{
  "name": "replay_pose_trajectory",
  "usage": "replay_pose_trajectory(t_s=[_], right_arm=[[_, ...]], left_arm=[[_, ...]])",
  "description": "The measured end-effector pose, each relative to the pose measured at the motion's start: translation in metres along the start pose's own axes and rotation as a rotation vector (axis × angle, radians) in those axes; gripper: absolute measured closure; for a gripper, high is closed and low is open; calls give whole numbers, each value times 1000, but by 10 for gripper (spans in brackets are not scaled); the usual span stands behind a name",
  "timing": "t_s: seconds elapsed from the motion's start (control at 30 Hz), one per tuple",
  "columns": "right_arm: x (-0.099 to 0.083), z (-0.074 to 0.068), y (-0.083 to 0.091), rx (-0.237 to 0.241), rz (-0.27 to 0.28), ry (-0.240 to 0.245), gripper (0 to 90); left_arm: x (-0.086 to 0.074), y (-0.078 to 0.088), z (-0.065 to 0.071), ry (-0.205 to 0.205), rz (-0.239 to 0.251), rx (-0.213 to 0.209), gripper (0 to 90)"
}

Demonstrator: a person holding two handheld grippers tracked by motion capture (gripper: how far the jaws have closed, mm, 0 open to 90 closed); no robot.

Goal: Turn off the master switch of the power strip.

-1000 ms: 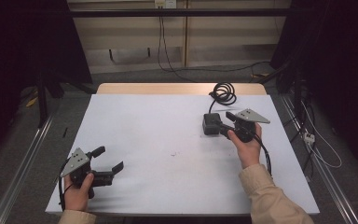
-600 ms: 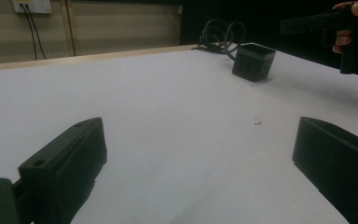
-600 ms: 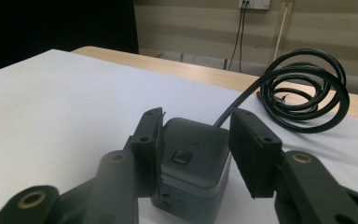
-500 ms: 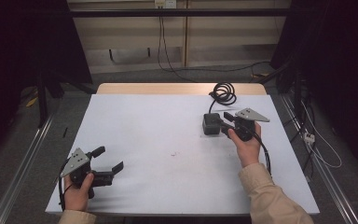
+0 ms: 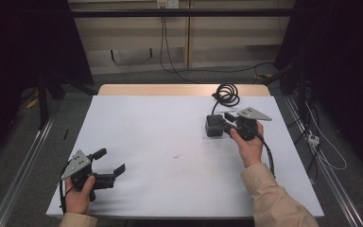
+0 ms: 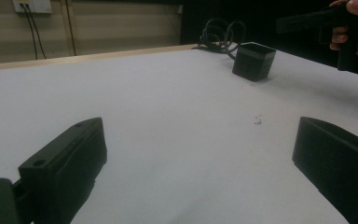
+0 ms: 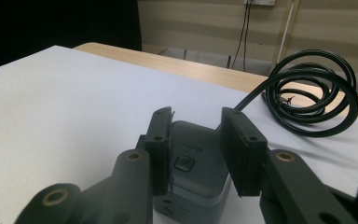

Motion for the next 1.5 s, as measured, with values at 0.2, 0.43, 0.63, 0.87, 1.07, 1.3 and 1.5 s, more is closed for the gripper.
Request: replay_pose_trajectory(t_s=[0.2, 0.43, 0.63, 0.87, 1.07, 1.3, 1.5], right_arm=[[1, -1, -2, 6, -6, 4, 673], [1, -2, -4, 15, -9, 6, 685], [0, -1, -6, 17, -16, 0, 708], [0, -1, -8, 18, -31, 2, 739], [1, -1, -10, 20, -38, 8, 771], [-1, -2, -13, 24, -54, 0, 803], [-2, -1, -15, 25, -59, -11, 814]], left_arm=[[0, 0, 0, 0, 0, 1, 24], [0, 0, 0, 2, 0, 1, 24], [-1, 0, 0, 6, 1, 2, 24], [-1, 0, 0, 5, 0, 1, 24], [-1, 0, 0, 6, 2, 2, 24], [-1, 0, 0, 5, 0, 1, 24], [-1, 1, 0, 6, 1, 3, 24]])
Point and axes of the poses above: each handheld gripper's, and its own axes: y roughly backward along the jaws, x roughly out of its top, z roughly to its right, the point moved 1 cm from there along -y, roughly forward along the jaws, and after that the axes turned 11 degrees about -x, right-handed, at the moved point
